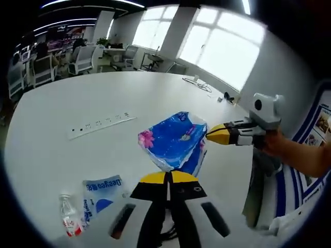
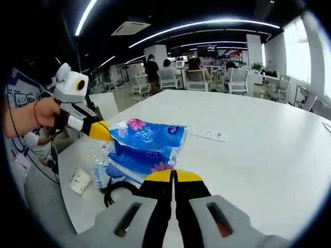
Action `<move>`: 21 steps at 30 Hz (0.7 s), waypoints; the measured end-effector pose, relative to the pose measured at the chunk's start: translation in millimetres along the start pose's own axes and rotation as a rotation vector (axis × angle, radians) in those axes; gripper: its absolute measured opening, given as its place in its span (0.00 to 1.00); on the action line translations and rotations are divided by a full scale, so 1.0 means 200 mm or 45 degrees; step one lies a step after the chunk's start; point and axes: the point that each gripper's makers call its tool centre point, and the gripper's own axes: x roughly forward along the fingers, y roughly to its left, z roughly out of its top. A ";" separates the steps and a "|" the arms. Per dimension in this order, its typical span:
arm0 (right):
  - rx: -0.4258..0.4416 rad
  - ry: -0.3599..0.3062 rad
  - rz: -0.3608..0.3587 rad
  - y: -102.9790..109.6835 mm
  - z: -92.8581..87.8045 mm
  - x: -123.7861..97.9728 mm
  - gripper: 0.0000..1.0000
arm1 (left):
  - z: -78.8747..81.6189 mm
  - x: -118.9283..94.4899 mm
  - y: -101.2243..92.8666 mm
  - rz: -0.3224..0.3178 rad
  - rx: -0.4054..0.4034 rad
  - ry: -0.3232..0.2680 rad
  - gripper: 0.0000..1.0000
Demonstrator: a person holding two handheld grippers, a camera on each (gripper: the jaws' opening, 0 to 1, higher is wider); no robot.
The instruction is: Arrange the tabletop items into an orderly group along one side of the table until the central work area is clear of visible clutter.
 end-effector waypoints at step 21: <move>0.032 0.034 -0.157 -0.34 -0.14 -0.18 0.00 | 0.04 0.39 -0.21 -0.076 0.013 0.069 0.00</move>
